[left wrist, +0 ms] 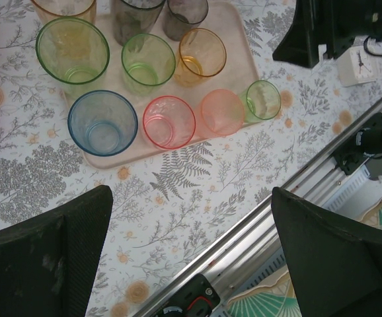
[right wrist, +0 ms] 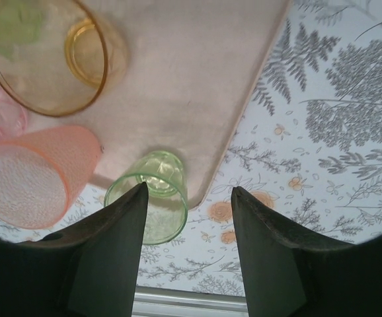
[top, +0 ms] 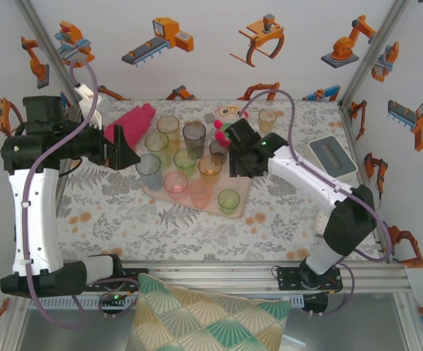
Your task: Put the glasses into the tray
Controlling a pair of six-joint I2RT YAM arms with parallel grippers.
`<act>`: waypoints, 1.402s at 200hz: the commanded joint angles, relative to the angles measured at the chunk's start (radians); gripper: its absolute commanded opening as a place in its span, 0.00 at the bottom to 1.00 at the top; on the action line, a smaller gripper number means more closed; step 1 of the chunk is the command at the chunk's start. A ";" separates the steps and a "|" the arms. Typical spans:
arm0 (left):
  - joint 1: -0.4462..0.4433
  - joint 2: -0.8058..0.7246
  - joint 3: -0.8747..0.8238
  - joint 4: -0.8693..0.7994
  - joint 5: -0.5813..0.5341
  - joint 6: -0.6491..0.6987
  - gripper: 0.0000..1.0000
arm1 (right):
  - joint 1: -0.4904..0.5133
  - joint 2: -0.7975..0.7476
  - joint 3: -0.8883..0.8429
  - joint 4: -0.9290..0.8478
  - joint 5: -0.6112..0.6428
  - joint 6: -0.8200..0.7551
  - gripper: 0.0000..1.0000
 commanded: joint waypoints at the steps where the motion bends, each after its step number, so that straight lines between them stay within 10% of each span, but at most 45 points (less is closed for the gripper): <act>1: 0.002 -0.003 0.010 -0.018 0.007 0.021 0.97 | -0.087 0.000 0.090 -0.019 -0.047 -0.055 0.50; 126: -0.009 0.022 0.009 -0.086 0.050 0.110 0.97 | -0.412 0.322 0.468 0.066 -0.089 -0.158 0.49; 280: -0.012 0.087 0.020 -0.096 0.043 0.120 0.97 | -0.514 0.553 0.567 0.296 -0.111 -0.159 0.48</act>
